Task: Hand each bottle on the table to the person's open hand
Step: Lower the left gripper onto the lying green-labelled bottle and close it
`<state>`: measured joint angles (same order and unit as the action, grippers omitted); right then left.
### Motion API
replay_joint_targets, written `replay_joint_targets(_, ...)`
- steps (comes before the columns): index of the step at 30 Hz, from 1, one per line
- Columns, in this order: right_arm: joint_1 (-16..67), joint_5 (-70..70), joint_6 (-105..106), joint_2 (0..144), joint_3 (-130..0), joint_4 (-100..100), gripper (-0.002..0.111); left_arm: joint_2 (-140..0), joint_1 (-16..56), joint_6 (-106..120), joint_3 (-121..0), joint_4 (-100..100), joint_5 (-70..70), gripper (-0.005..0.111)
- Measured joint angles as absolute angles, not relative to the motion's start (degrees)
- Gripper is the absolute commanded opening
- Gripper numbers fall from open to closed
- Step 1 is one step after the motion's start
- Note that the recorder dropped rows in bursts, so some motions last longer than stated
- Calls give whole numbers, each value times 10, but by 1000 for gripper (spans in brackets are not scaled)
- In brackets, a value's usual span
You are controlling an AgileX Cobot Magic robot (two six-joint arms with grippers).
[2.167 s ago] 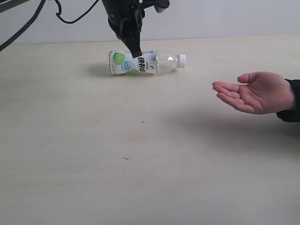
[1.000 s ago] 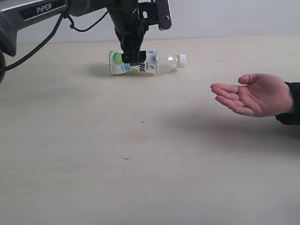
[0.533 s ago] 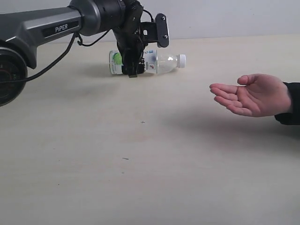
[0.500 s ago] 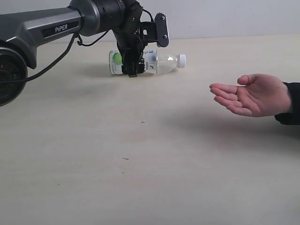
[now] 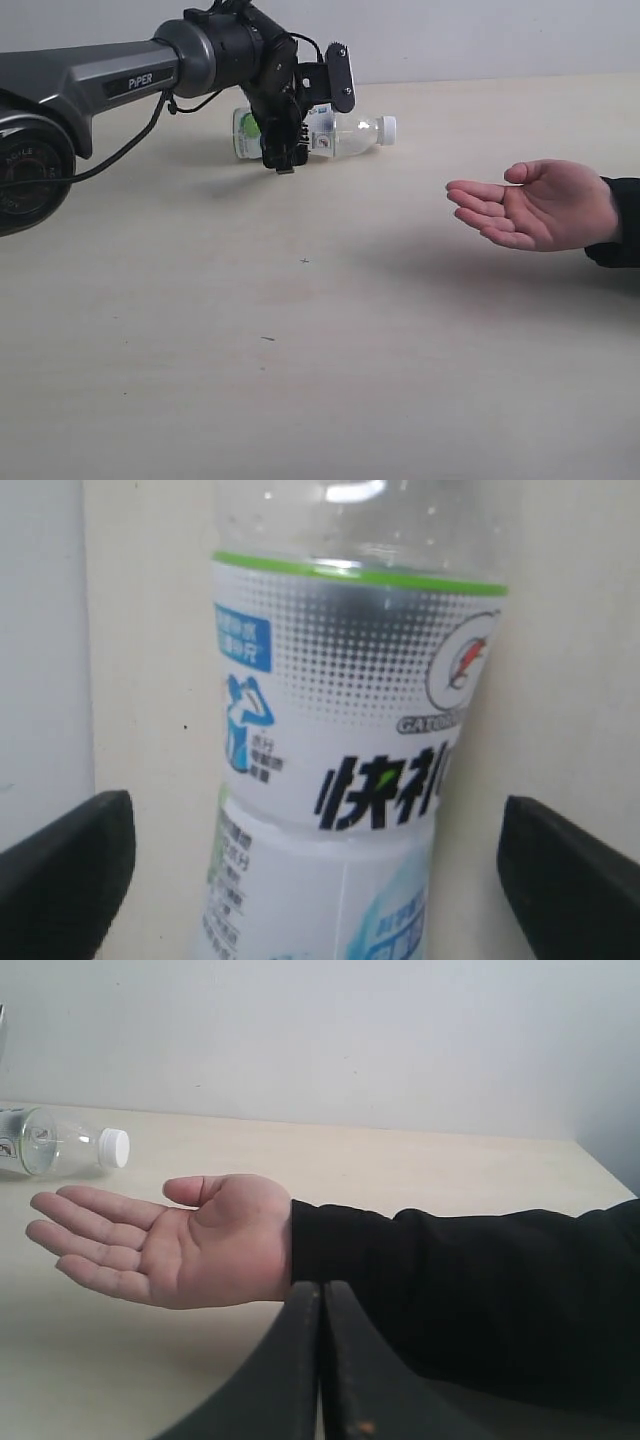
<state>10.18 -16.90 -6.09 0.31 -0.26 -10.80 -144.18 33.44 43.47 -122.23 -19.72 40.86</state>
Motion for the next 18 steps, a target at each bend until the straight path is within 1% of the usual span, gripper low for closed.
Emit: replay_joint_targets(18, 102, -169, -61, 3, -3, -108, 0, -1458, 333, 435, -1222, -206, 380, 93)
